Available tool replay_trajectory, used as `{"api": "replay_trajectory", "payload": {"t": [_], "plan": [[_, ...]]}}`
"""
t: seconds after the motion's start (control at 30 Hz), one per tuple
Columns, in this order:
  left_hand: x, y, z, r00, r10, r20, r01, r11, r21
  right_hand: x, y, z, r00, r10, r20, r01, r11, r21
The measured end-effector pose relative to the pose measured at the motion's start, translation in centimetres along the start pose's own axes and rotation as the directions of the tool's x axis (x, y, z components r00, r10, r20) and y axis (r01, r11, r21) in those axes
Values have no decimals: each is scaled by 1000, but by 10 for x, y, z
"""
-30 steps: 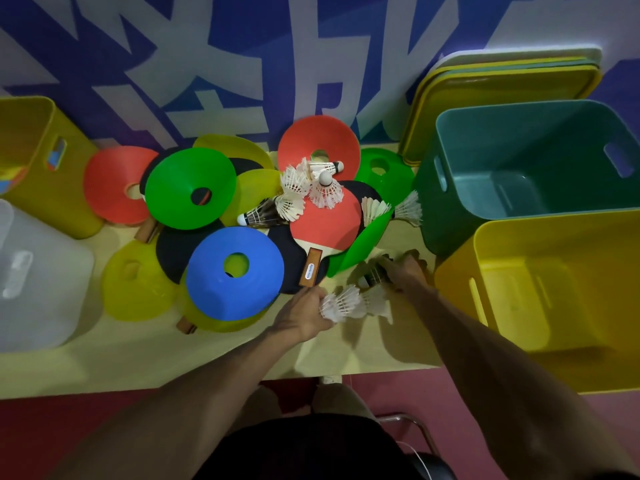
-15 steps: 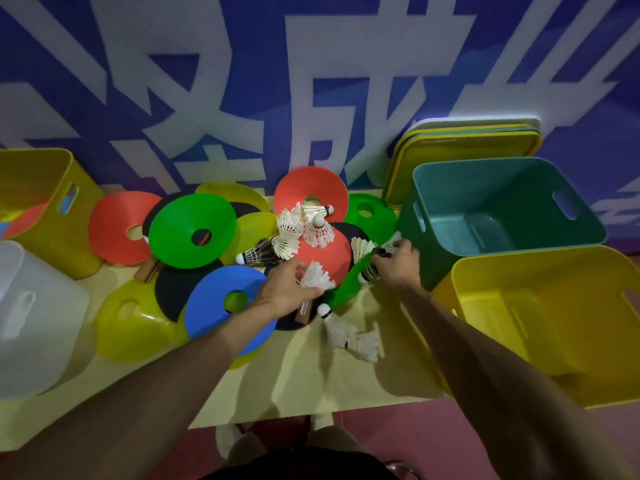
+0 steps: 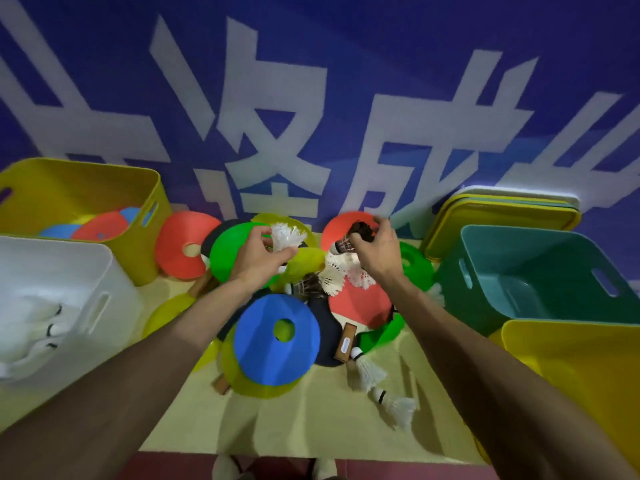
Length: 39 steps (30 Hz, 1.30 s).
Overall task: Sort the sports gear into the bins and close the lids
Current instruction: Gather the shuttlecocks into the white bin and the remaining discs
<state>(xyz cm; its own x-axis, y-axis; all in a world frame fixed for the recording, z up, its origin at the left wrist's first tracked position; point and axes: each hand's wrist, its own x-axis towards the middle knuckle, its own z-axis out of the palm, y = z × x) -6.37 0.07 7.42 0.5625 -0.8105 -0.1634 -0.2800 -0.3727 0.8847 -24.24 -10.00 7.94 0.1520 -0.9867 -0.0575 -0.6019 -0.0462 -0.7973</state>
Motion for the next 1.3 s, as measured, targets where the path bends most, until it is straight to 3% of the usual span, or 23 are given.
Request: {"api": "replay_trajectory", "payload": {"t": [0.13,0.3,0.47,0.6,0.73,0.87,1.03,1.3], "plan": [[8,-19,-67,993,-16,-120,7,997,-78,-9,-55,54,986,-56,159,48,997,54],[6,-47,-161,963,-62,-264,20,987,-161,-39,-122,134,910,-152,385,123,987,99],[-10,-85,-245,916,-117,-383,50,982,-181,-69,-169,210,846,-188,498,131,980,148],[-21,-118,-287,867,-189,-461,98,972,-215,-93,-197,257,787,-177,591,94,981,169],[-27,-147,-311,838,-256,-482,153,958,-242,-115,-217,299,720,-142,680,-45,967,251],[-26,-165,-325,819,-307,-485,198,944,-263,-128,-227,321,673,-148,724,-50,968,245],[-20,-166,-320,814,-276,-511,158,952,-263,-119,-219,317,717,-140,683,-16,976,217],[4,-124,-258,907,-41,-419,-16,991,-131,-61,-179,252,828,-125,547,57,989,139]]}}
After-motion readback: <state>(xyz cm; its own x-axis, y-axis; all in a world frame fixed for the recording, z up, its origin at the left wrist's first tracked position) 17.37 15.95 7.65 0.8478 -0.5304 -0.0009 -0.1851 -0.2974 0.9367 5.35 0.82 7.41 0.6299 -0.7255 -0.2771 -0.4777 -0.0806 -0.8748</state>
